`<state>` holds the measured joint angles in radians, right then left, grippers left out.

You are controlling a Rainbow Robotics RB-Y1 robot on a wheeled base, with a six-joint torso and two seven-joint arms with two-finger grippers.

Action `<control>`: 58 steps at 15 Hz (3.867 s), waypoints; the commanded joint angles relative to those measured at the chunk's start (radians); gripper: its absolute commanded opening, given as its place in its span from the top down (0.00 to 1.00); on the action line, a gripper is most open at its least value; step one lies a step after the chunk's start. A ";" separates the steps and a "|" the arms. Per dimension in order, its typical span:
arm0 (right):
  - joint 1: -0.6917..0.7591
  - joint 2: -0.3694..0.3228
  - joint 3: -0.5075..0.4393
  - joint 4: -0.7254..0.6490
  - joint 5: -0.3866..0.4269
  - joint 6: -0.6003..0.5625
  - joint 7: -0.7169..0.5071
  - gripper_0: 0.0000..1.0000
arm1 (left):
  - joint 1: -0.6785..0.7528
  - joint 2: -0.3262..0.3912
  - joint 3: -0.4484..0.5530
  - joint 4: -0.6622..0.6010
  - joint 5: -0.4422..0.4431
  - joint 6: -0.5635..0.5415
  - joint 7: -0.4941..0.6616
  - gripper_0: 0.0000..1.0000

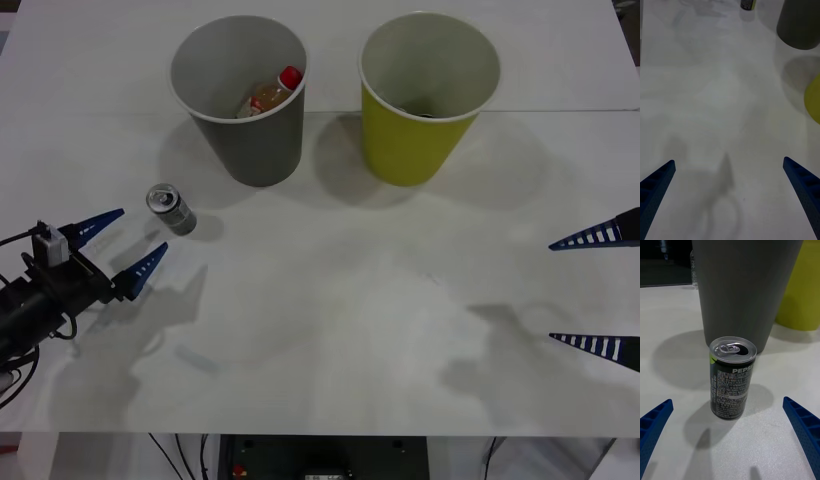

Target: Put the can into the green bin and the plastic bottle into the gray bin

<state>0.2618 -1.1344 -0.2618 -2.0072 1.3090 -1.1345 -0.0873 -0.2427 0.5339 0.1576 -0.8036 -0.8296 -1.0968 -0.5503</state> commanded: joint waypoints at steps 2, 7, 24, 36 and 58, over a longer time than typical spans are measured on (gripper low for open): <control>0.000 0.000 0.000 0.000 0.000 0.000 0.000 0.00 | -0.030 -0.005 -0.046 0.000 0.014 0.064 0.003 0.00; 0.000 0.000 0.000 0.000 0.000 0.000 0.000 0.00 | -0.067 -0.017 -0.095 0.000 0.024 0.138 0.013 0.00; 0.000 0.000 0.000 0.000 0.000 0.000 0.000 0.00 | -0.141 -0.055 -0.165 0.006 0.006 0.261 0.021 0.95; 0.000 0.000 0.000 0.000 0.000 0.000 0.000 0.00 | -0.133 -0.005 -0.164 0.004 -0.040 0.190 0.021 1.00; 0.000 0.000 0.000 0.000 0.000 0.000 0.000 0.00 | 0.071 0.367 0.013 -0.916 -0.832 -0.158 1.219 1.00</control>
<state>0.2618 -1.1345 -0.2618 -2.0070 1.3090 -1.1345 -0.0873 -0.1696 0.9007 0.1588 -1.6683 -1.6057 -1.2284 0.6097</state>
